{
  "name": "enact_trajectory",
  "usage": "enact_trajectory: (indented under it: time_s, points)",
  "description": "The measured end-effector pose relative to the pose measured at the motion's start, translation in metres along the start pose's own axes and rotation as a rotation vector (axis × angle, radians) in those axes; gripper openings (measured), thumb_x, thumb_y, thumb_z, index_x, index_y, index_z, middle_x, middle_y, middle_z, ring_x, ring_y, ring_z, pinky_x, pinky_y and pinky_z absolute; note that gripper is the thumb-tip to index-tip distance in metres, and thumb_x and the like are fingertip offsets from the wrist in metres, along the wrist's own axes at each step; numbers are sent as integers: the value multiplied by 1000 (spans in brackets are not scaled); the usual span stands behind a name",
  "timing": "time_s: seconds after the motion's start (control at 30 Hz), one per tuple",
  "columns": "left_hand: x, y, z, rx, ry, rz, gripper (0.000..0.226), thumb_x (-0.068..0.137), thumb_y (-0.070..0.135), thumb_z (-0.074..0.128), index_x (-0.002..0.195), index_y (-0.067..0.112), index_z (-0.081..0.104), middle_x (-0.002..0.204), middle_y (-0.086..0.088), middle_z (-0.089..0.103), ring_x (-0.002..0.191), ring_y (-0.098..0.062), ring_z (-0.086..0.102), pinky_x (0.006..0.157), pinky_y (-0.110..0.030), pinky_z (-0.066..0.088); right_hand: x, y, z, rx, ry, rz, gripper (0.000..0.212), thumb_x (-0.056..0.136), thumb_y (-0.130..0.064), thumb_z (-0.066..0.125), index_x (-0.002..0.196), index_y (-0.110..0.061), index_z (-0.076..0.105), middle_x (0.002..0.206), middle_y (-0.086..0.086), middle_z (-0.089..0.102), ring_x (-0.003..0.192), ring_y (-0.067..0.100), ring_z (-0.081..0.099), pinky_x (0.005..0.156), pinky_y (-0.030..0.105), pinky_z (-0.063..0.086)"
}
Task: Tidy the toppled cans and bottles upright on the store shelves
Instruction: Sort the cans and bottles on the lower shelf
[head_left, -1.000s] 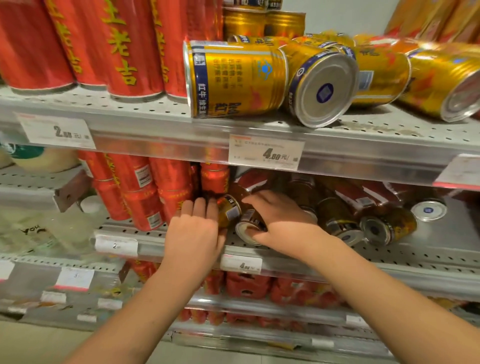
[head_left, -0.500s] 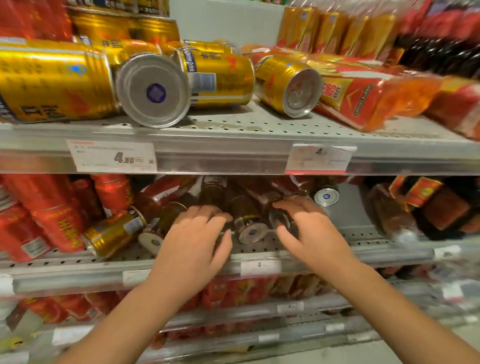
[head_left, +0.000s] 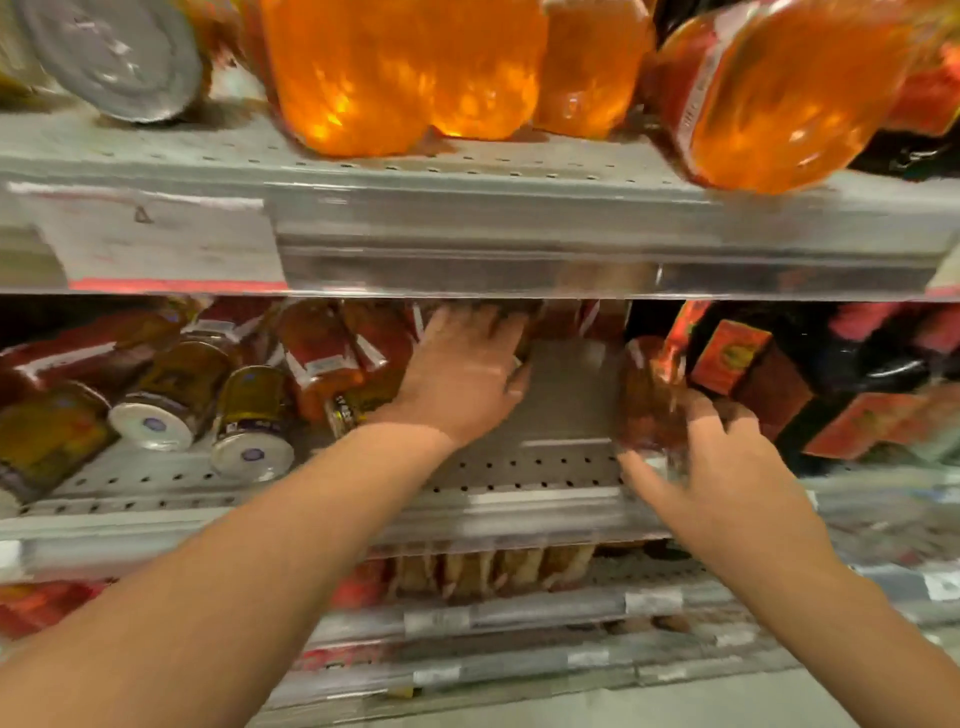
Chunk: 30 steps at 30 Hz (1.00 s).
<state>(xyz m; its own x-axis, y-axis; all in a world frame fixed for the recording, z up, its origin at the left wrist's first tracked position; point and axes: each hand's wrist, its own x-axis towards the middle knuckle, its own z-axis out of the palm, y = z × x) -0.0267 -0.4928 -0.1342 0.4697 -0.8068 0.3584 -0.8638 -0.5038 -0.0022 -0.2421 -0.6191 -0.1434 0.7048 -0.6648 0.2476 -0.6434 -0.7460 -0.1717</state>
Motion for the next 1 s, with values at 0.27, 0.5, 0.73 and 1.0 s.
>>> enact_trajectory:
  time_s: [0.27,0.5,0.73,1.0]
  points:
    - [28,23,24,193,-169,-184,60,98,57,41,144,19,41,128,-11,63,126,-33,50,116,-48,19,17,13,13,359,-194,-68,72,82,-53,58,145,-46,26,133,3,42,77,16,61,70,31,52]
    - [13,34,20,135,-196,-159,72,92,47,61,151,20,29,142,-11,50,133,-33,41,116,-44,25,37,13,22,294,-249,-117,73,87,-48,60,148,-43,20,147,-2,32,106,23,57,80,31,50]
    - [-4,52,37,-54,-140,-322,83,91,47,65,155,16,23,147,-12,42,130,-33,47,103,-41,46,41,-4,22,318,-51,-185,70,84,-29,68,148,-24,41,152,11,37,135,30,35,111,43,35]
    - [-18,26,13,-386,-69,-507,76,90,58,64,152,29,30,146,-2,47,124,-29,56,95,-36,48,37,-49,23,563,-83,-268,54,87,-37,55,140,-35,47,141,-1,46,135,19,38,104,34,38]
